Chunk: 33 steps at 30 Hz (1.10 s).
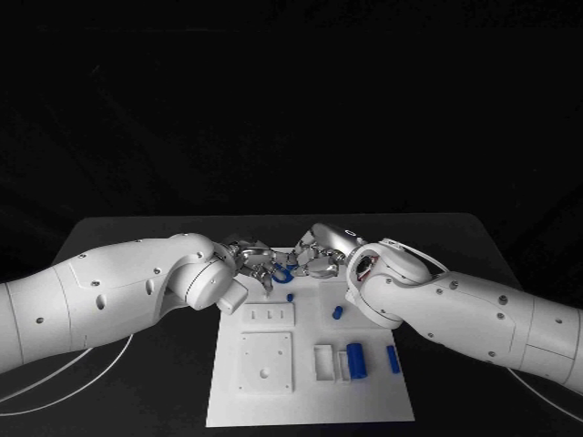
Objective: Assemble the parts on the task board
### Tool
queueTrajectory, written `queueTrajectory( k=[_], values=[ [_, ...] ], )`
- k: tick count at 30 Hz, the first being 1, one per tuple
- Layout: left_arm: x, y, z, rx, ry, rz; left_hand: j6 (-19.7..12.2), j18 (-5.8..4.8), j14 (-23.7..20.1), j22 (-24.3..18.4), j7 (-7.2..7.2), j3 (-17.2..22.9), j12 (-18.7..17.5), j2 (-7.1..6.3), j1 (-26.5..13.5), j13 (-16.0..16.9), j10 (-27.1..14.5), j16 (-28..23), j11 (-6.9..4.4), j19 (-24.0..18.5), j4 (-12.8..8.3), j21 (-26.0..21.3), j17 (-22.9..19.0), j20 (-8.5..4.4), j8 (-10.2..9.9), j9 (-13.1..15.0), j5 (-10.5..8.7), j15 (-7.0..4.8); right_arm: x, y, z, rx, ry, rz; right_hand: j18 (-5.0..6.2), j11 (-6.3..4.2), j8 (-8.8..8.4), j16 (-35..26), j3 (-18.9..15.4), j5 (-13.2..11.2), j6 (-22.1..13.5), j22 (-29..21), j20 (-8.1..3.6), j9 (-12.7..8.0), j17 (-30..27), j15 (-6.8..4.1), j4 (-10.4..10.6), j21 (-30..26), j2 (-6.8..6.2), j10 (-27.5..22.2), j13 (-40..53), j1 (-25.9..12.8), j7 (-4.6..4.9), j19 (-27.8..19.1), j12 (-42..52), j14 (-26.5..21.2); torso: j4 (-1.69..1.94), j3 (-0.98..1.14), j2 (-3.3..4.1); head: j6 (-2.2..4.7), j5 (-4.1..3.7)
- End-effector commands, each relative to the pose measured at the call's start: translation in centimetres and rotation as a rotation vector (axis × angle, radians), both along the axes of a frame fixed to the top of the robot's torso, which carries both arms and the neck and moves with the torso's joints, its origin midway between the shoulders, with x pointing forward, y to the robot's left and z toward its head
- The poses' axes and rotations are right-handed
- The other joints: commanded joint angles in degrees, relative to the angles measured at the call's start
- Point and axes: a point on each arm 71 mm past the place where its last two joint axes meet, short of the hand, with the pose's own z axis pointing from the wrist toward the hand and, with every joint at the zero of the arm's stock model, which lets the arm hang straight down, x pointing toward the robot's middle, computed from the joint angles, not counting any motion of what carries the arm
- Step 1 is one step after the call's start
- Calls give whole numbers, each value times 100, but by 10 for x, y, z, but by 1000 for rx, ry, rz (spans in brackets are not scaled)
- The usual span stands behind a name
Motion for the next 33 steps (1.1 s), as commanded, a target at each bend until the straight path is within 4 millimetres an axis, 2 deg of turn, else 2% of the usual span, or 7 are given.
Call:
queueTrajectory(
  k=[1, 7, 10, 18, 24, 25, 33],
  values=[
    [-2, -8, 3, -21, -12, -55, 296, -85, 10, 21, -270, -46, 57, 80, 92, 36, 216, 49, -45, -19, 65, 42, 26, -47, 42, 1305, -97, -48, -1, 1, -2, -17, 9, 11, -76, -25, 21, -20, 45, -21, 289, 523, -9, 16, 8, -19, -5, -22, 61, 13, -9, -11, -70, 34, -33, 23, 4, 1, 0, -6, -8],
    [-3, -8, 3, -21, -13, -62, 284, -103, -18, 130, -321, -187, 287, 108, 204, 183, 202, 298, -91, -34, 210, 163, 131, -85, 76, 1960, -251, -82, -1, 1, -3, -17, 11, 12, -76, -25, 21, -20, 45, -21, 289, 523, -9, 16, 8, -19, -5, -22, 61, 13, -9, -11, -70, 34, -33, 23, 4, 0, 0, -6, -8],
    [-3, -9, 3, -22, -14, -65, 161, -102, -55, 202, -315, -231, 376, 141, 234, 265, 155, 409, -109, -72, 332, 235, 132, -88, 96, 2726, -279, -86, -1, 1, -3, -15, 14, 13, -79, -25, 19, -19, 49, -18, 291, 525, -10, 19, 11, -21, -9, -12, 70, 16, -9, -15, -72, 36, -32, 23, 2, 2, 3, -19, -15],
    [-4, -10, 3, -17, -15, -78, 68, -109, -136, 383, -407, -227, 821, 159, 236, 558, 49, 863, -153, -137, 554, 436, 199, -126, 151, 4176, -278, -131, -2, 2, -3, -5, 21, 19, -80, -25, 20, -27, 53, -18, 294, 524, -11, 22, 6, -21, -16, -16, 78, 15, -11, -17, -72, 34, -34, 20, 4, 4, 2, -32, -17],
    [-4, -10, 3, -16, -20, -80, 174, -120, -169, 558, -495, -186, 1317, 103, 167, 834, -2, 1355, -228, -185, 598, 657, 293, -186, 192, 5069, -21, -198, -3, 2, -3, 6, 28, 28, -81, -25, 20, -26, 59, -40, 296, 524, -11, 25, 11, -20, -38, -21, 102, 12, -12, -13, -69, 30, -36, 19, 0, 4, 6, -37, -22],
    [-4, -10, 3, -16, -21, -81, 116, -137, -247, 610, -506, -147, 1451, 102, 143, 912, -84, 1483, -226, -221, 607, 716, 312, -208, 207, 5425, -6, -211, -3, 3, -3, 7, 29, 30, -81, -25, 20, -25, 58, -44, 297, 524, -11, 25, 12, -20, -40, -19, 104, 13, -11, -12, -69, 31, -36, 19, 1, 4, 5, -38, -23],
    [-4, -11, 3, -21, -30, -80, 259, -137, -246, 700, -538, -41, 1697, 8, 104, 1009, -109, 1702, -268, -259, 621, 820, 236, -229, 56, 5997, 183, -235, -4, 5, -3, 14, 35, 46, -81, -21, 19, -15, 56, -103, 303, 526, -9, 29, 28, -18, -86, -15, 146, 17, -1, -10, -65, 27, -25, 17, 4, 4, 4, -48, -33]
  ],
)
